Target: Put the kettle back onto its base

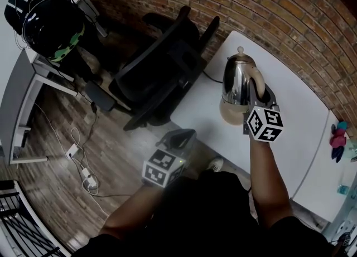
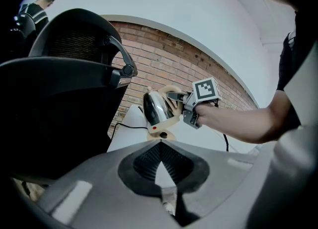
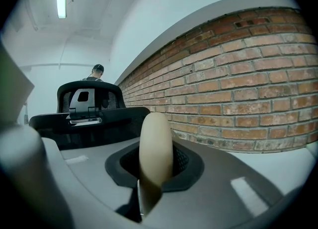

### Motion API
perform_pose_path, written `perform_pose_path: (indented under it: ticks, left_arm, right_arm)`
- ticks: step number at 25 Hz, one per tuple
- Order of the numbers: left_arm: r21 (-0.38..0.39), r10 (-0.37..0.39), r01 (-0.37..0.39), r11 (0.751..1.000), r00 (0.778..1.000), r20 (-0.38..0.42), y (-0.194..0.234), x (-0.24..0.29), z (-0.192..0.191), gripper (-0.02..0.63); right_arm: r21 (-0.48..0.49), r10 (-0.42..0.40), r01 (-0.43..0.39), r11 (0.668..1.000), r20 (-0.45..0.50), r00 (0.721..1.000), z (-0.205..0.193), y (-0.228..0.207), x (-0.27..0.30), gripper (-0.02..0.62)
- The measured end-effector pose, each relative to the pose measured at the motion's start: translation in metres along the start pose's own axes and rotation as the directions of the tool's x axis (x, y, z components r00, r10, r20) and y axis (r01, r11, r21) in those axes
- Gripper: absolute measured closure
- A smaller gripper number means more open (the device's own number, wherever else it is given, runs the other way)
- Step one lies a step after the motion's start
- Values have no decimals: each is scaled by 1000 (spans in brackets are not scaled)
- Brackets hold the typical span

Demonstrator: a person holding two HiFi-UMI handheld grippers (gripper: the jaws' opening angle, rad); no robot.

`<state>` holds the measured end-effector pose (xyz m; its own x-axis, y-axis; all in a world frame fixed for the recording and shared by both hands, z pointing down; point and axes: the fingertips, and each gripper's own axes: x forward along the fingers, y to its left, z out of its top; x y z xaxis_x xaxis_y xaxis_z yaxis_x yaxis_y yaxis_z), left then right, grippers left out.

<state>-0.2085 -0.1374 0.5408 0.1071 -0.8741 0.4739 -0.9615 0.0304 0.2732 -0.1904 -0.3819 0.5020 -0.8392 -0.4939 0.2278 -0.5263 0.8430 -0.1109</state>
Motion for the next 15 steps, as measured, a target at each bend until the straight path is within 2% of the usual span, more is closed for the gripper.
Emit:
perform_pose_path:
  ticks: [15]
  left_arm:
    - [21, -47, 47, 999, 999, 0, -4, -5, 3, 606]
  right_arm:
    - [-19, -15, 14, 1000, -33, 999, -7, 5, -19, 511]
